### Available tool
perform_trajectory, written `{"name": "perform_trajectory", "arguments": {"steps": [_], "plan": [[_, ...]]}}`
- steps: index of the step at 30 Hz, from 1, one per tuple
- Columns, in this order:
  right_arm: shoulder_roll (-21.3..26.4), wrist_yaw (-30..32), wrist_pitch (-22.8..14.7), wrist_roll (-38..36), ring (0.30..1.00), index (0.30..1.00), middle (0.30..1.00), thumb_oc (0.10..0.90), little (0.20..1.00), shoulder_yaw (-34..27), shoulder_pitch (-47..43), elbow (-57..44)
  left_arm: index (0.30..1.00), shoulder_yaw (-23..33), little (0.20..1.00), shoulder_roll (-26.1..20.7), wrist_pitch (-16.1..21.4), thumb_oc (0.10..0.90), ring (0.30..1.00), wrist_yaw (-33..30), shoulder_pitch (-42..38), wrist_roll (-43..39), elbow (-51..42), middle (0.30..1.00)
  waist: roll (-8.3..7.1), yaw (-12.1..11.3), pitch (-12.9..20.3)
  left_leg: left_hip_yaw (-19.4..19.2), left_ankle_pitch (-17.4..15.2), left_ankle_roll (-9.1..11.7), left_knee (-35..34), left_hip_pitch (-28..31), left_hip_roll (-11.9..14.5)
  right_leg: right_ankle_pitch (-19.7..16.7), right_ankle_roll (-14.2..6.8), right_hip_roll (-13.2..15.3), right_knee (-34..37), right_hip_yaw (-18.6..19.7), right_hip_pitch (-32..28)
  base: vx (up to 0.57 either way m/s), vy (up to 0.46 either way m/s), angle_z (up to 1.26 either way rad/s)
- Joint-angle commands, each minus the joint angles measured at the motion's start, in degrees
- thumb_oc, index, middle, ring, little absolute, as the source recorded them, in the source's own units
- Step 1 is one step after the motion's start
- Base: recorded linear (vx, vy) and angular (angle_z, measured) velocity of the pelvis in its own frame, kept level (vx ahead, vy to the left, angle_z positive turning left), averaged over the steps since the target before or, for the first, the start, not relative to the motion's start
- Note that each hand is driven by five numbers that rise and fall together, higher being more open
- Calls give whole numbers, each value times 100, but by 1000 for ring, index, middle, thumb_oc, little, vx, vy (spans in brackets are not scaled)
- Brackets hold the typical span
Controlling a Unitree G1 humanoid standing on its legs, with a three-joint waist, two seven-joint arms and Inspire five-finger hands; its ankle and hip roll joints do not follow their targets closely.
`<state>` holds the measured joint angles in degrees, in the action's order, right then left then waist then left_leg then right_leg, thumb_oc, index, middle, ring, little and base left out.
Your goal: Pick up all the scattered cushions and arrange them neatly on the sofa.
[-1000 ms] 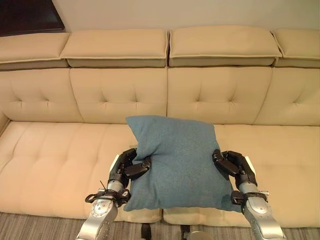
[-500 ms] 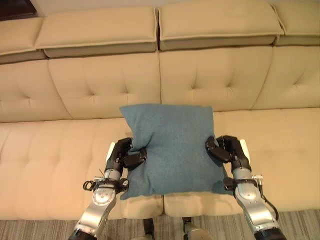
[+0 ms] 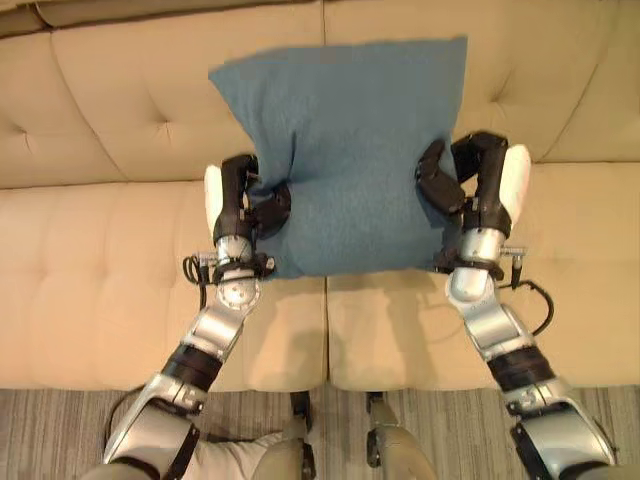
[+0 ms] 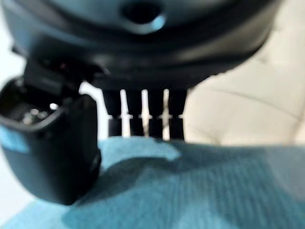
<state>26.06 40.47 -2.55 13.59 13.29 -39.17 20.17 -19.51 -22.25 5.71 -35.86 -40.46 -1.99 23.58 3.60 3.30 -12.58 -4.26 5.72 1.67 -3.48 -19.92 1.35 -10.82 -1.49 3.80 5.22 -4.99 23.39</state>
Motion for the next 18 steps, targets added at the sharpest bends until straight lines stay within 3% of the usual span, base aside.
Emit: {"name": "perform_trajectory", "arguments": {"steps": [1,5,8,9,10,11,12,13,18], "plan": [[-16,634,-592,560,300,300,300,400,300,313,-1856,-365,300,-448,300,-461,642,400,300,-452,-1875,780,-90,300,-269,-22,5,198,-488,-31,491,-496,-105,1127,-470,287,-1063,219,202,-85,-31,9],[65,789,-363,323,300,300,300,400,300,822,-3228,724,300,-835,300,-439,525,400,300,-559,-3225,527,994,300,-292,-82,-91,265,-393,16,509,-799,-89,1086,-499,272,-1083,176,492,-52,-29,2],[52,834,-285,76,300,300,300,400,300,1029,-3755,1268,300,-1002,300,-319,477,400,300,-568,-3787,297,1541,300,-283,-90,-125,315,-295,32,425,-884,-85,1043,-504,265,-1057,155,594,-37,-29,16],[73,787,-229,-51,300,300,300,400,300,1180,-3998,1581,498,-1104,498,-303,455,532,498,-533,-4048,178,1822,498,-281,-100,-145,328,-244,39,367,-924,-84,1028,-509,251,-1050,153,653,-27,-9,25],[53,727,-175,-209,300,300,300,400,300,1316,-4259,1852,585,-1173,585,-265,437,590,585,-473,-4279,-2,2128,585,-270,-107,-149,347,-190,51,284,-946,-84,1021,-514,236,-1036,154,697,-26,-20,31],[21,610,-163,-454,764,764,764,709,764,1464,-4514,2199,900,-1246,900,-194,436,800,900,-357,-4542,-287,2450,900,-270,-111,-171,362,-117,64,203,-967,-78,991,-519,225,-1029,139,752,-18,-30,2],[75,482,-134,-631,900,900,900,800,900,1623,-4704,2421,900,-1319,900,-257,427,800,900,-294,-4693,-417,2557,900,-271,-119,-204,372,-65,76,152,-989,-67,981,-527,218,-1020,121,782,-13,-39,-34],[100,292,-31,-1005,900,900,900,800,900,1737,-4898,2660,900,-1385,900,-306,405,800,900,-123,-4914,-722,2690,900,-254,-124,-276,415,6,90,32,-970,-71,981,-525,186,-993,108,782,-5,-33,-32],[245,82,45,-1182,900,900,900,800,900,1603,-4530,2436,900,-1296,900,-543,337,800,900,37,-4493,-567,2209,900,-268,-145,-343,450,20,109,-52,-888,-89,991,-510,124,-889,94,693,11,-15,9]]}}
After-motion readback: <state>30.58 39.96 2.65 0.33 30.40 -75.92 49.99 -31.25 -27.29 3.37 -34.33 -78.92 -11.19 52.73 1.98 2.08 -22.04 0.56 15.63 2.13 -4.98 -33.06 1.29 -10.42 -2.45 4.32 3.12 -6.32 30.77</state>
